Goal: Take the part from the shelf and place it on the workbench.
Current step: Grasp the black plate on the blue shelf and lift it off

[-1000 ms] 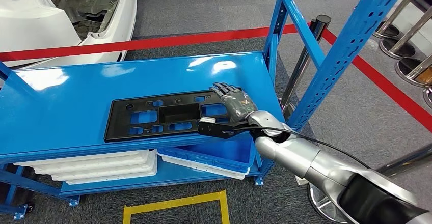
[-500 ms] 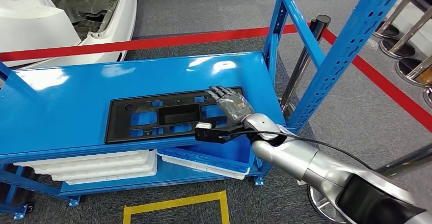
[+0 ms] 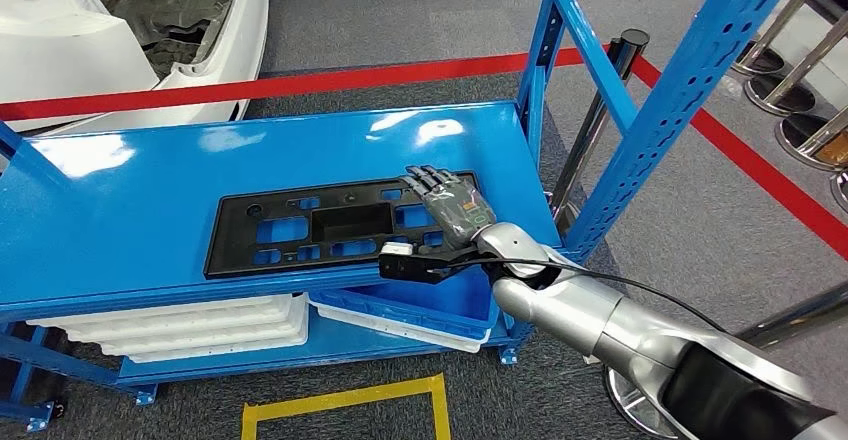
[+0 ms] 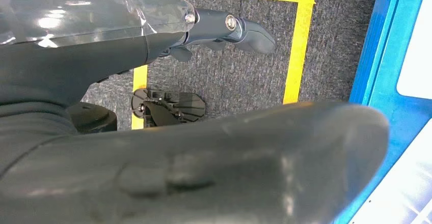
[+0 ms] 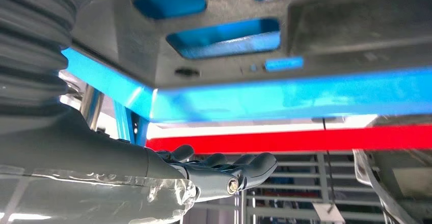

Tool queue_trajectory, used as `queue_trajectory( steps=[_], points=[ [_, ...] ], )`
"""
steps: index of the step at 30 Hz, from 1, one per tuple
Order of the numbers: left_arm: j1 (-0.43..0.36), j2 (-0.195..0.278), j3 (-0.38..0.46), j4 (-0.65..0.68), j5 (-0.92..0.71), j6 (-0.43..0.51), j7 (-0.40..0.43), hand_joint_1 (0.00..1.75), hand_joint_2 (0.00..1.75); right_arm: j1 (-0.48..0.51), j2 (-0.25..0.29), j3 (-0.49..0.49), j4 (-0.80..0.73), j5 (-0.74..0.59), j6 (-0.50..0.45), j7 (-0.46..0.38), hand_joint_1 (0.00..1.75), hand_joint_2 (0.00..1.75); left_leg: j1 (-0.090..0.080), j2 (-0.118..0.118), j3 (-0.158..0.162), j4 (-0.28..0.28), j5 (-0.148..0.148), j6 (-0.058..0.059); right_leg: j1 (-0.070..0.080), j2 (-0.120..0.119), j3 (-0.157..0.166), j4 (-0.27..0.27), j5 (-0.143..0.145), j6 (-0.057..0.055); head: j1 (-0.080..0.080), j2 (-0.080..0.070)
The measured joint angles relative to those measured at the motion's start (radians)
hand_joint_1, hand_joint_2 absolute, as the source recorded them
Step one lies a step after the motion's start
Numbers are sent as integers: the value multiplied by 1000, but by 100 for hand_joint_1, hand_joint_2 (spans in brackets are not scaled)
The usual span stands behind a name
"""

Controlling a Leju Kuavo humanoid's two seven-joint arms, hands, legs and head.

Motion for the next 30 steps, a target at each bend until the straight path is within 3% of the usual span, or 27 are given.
queue_trajectory(
  steps=[11, 16, 30],
  points=[
    [0, 0, 0, 0, 0, 3, 0, 0, 0, 0, 0, 0, -27, 32, -1, 0, 0, 175, 0, 0, 0, 0, 0, 0, 0, 0, 0, 0, 0, 0, 0, 0],
    [2, 0, 0, 0, 0, 6, 0, 0, 0, 1, 0, 0, -112, 84, -1, 5, 0, 175, 0, 0, 0, 0, 0, 0, 0, 0, 0, 0, 0, 0, 0, 0],
    [3, 0, 0, 0, 0, 6, -11, 0, 0, 2, 1, 4, -118, 124, 81, 28, 0, 175, 0, 0, 0, 0, 0, 0, 0, 0, 0, 0, 0, 0, 0, 0]
  ],
)
